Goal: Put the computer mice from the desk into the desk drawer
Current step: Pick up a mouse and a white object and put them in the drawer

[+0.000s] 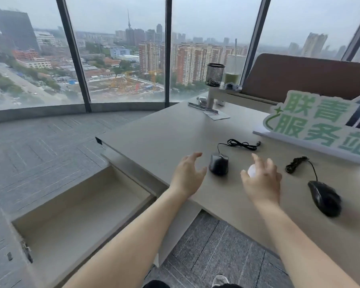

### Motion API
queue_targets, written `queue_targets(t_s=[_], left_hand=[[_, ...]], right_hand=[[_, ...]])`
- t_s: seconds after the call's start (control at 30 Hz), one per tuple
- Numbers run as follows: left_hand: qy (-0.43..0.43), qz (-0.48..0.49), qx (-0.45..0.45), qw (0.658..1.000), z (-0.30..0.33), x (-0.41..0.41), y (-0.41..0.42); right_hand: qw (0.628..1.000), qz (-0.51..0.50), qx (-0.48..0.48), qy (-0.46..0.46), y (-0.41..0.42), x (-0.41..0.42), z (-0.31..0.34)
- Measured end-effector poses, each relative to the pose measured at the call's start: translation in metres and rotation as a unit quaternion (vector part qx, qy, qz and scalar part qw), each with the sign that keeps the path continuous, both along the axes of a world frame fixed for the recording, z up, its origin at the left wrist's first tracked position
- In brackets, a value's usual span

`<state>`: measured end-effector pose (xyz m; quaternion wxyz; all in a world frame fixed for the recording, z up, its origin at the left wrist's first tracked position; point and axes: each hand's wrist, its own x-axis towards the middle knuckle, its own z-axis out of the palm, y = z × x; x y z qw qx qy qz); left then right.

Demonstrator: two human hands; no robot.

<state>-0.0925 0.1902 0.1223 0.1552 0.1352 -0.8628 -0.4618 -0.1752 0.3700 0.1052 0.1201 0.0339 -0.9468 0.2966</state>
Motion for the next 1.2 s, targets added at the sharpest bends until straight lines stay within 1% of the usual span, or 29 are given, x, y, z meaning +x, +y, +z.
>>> queue_targets(t_s=[0.07, 0.13, 0.17, 0.27, 0.3, 0.37, 0.47, 0.53, 0.6, 0.67, 0.77, 0.87, 0.93, 1.03, 1.1, 1.2], left_hand=[[-0.039, -0.021, 0.004, 0.999, -0.006, -0.032, 0.023], [-0.068, -0.018, 0.001, 0.998, -0.014, -0.058, 0.037], [-0.081, -0.012, -0.025, 0.996, -0.018, -0.070, 0.042], [-0.108, 0.013, -0.157, 0.982, -0.028, -0.092, 0.049], [-0.108, 0.024, -0.184, 0.977, -0.029, -0.096, 0.051], [-0.099, 0.049, -0.200, 0.974, -0.030, -0.099, 0.051], [-0.086, 0.082, -0.186, 0.975, -0.027, -0.098, 0.043], [-0.058, 0.096, -0.140, 0.984, -0.023, -0.091, 0.033], [-0.003, 0.104, -0.068, 0.992, -0.011, -0.079, 0.020], [0.075, 0.122, -0.023, 0.989, 0.010, -0.063, 0.001], [0.166, 0.153, -0.042, 0.973, 0.050, -0.028, -0.030], [0.210, 0.172, -0.050, 0.961, 0.083, 0.016, -0.064], [0.221, 0.194, -0.057, 0.954, 0.091, 0.043, -0.090], [0.218, 0.239, -0.072, 0.943, 0.082, 0.076, -0.129], [0.198, 0.269, -0.075, 0.940, 0.062, 0.093, -0.155], [0.146, 0.306, -0.068, 0.938, 0.017, 0.110, -0.193]], right_hand=[[0.996, 0.010, 0.036, -0.079, 0.010, -0.018, -0.007], [0.993, 0.021, 0.045, -0.110, 0.015, -0.030, -0.014], [0.993, 0.027, 0.043, -0.110, 0.017, -0.033, -0.017], [0.994, 0.037, 0.051, -0.095, 0.020, -0.040, -0.019], [0.994, 0.038, 0.055, -0.089, 0.021, -0.041, -0.018], [0.994, 0.039, 0.063, -0.075, 0.024, -0.041, -0.016], [0.996, 0.037, 0.062, -0.052, 0.028, -0.040, -0.018], [0.998, 0.047, 0.033, -0.040, 0.027, -0.039, -0.019], [0.997, 0.070, -0.028, -0.013, 0.020, -0.033, -0.013], [0.991, 0.098, -0.094, 0.022, 0.005, -0.020, 0.001], [0.967, 0.158, -0.185, 0.071, -0.029, 0.008, 0.031], [0.937, 0.213, -0.262, 0.091, -0.073, 0.037, 0.060], [0.921, 0.251, -0.288, 0.077, -0.106, 0.056, 0.071], [0.903, 0.310, -0.295, 0.036, -0.157, 0.079, 0.067], [0.896, 0.344, -0.279, -0.005, -0.191, 0.091, 0.051], [0.887, 0.383, -0.238, -0.100, -0.240, 0.103, 0.014]])
